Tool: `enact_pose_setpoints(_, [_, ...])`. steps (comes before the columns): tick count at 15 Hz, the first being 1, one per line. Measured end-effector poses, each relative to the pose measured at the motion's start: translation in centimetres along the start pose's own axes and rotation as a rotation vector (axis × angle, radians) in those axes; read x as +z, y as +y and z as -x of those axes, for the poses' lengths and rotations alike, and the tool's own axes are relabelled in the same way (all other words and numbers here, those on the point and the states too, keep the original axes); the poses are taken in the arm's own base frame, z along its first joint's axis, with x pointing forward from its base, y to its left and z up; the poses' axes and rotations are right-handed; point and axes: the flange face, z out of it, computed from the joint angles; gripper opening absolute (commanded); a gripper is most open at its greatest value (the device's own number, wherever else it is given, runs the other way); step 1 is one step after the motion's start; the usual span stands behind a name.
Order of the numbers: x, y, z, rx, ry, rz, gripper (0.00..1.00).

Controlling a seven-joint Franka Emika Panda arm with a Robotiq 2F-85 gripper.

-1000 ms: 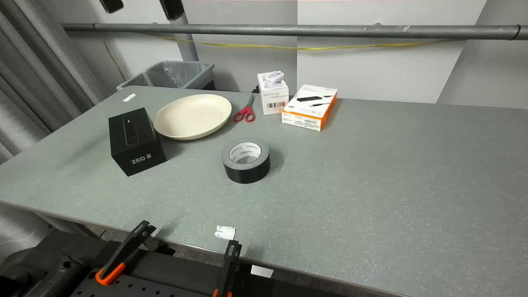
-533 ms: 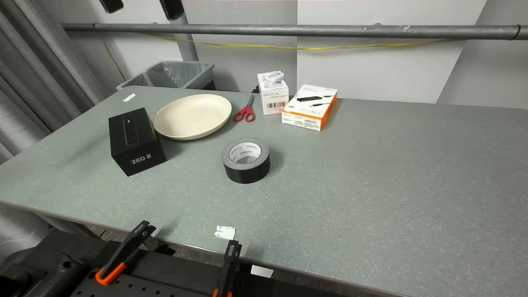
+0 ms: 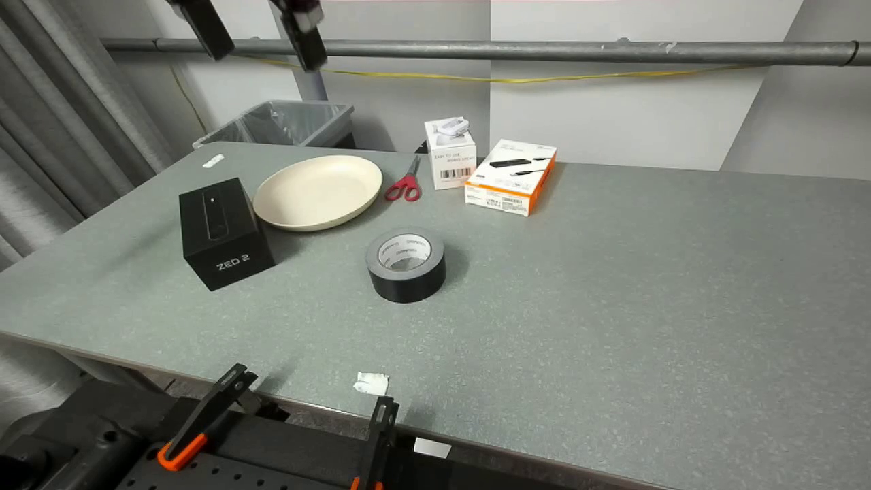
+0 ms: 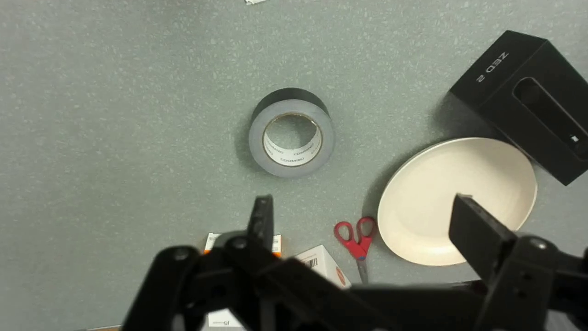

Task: Put the black masking tape on to the plate.

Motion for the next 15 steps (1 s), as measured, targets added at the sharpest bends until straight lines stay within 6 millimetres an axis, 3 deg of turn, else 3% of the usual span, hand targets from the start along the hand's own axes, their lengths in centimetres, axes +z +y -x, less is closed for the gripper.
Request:
enact_pose_setpoints(5, [7.4,0.3,-2.7,0.014,0.027,0.004,1.0])
enact_pose_setpoints(9, [13.7,1.1,-3.0,0.034,-0.061,0.015,1.0])
enact_pose_setpoints(11, [15.1,1.2,-3.1,0.038,-0.09,0.018,1.0])
enact_pose_setpoints(15, [15.3,1.2,-3.3,0.038,-0.092,0.019,1.0])
